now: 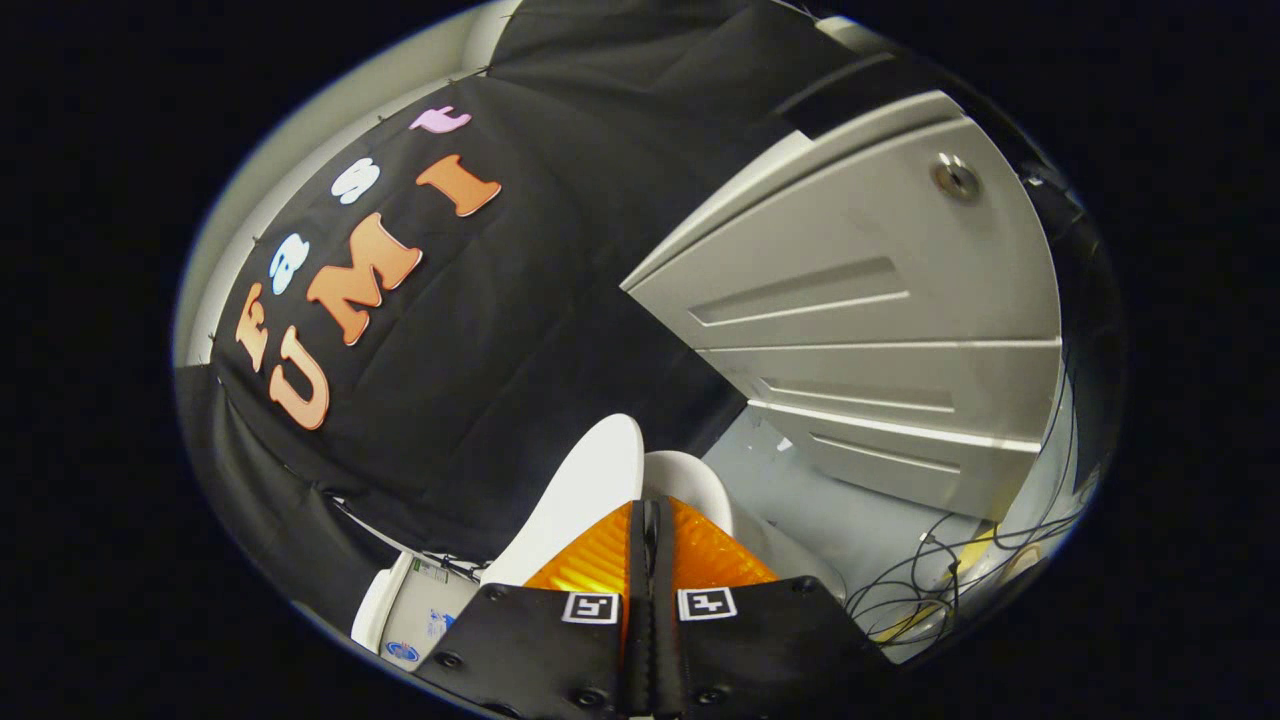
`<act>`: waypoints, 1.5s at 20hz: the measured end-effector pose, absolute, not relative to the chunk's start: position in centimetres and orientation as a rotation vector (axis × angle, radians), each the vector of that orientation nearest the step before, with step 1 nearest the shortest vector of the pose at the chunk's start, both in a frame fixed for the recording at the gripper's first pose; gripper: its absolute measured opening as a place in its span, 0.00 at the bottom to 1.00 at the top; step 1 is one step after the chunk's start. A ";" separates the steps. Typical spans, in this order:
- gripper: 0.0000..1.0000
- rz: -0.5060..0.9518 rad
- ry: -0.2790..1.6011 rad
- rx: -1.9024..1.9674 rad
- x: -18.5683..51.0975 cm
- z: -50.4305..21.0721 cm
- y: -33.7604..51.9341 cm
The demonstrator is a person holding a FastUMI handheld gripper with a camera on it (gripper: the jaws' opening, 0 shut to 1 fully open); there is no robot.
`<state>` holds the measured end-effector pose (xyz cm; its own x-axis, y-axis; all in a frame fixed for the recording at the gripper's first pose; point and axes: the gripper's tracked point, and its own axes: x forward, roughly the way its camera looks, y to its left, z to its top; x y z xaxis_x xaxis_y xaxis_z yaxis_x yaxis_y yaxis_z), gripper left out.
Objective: Open the toilet lid.
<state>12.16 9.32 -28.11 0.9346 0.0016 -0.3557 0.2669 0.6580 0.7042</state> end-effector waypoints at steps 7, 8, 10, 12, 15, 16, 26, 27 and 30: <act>0.08 -0.027 0.218 0.690 13.7 -18.2 12.5; 0.08 -0.009 0.218 0.645 14.0 -16.8 13.4; 0.08 0.017 0.222 0.610 14.3 -13.8 15.1; 0.08 0.038 0.228 0.583 14.5 -11.3 17.0; 0.08 0.065 0.223 0.519 14.7 -8.1 19.7; 0.08 0.069 0.221 0.494 14.7 -7.3 20.4; 0.08 0.190 0.180 0.459 13.7 0.5 29.9; 0.08 0.202 0.170 0.446 13.5 1.2 31.1; 0.08 0.235 0.147 0.405 13.0 2.9 34.7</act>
